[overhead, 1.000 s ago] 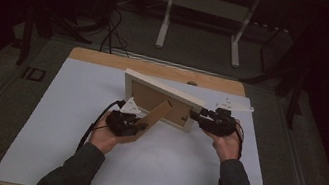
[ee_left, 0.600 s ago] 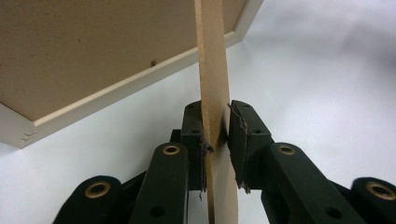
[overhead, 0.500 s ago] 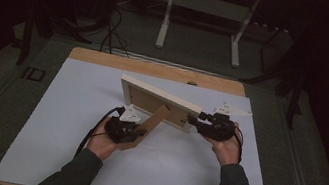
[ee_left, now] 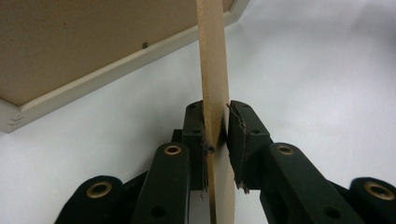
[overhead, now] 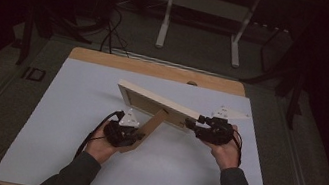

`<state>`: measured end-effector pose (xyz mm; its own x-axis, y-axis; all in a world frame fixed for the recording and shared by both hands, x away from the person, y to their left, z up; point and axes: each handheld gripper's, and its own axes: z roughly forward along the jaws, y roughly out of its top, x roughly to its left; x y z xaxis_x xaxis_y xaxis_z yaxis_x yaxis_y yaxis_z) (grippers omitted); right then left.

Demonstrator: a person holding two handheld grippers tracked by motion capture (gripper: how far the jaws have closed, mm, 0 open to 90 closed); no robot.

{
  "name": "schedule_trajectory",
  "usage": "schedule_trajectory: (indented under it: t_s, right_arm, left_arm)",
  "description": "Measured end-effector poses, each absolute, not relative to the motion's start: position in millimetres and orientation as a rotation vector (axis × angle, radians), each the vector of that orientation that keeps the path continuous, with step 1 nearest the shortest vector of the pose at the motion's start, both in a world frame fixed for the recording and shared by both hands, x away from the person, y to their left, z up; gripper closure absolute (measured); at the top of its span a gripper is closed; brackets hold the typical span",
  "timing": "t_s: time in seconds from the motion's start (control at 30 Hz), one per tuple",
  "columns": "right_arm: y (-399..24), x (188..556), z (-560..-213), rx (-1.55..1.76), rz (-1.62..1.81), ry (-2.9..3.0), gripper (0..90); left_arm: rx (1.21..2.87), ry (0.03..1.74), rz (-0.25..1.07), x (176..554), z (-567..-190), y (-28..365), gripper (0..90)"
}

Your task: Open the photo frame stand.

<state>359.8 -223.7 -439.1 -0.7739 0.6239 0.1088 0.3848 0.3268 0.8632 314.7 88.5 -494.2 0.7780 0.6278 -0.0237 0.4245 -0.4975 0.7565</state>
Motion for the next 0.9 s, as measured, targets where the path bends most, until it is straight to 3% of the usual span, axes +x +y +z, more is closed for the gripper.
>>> schedule_trajectory:
  t_s: [0.3,0.53,0.9]
  right_arm:
    - [-222.3,357.3,-441.7,0.9,1.419,2.365,52.8]
    - [-222.3,357.1,-442.0,0.903,1.406,2.367,51.4]
    - [-224.4,357.1,-445.0,0.914,1.399,2.366,50.8]
  left_arm:
    - [2.175,0.781,0.316,314.1,-497.0,89.7,78.4]
    - [2.145,0.773,0.303,313.0,-494.4,91.1,68.9]
    - [2.103,0.764,0.279,310.7,-489.4,95.0,64.4]
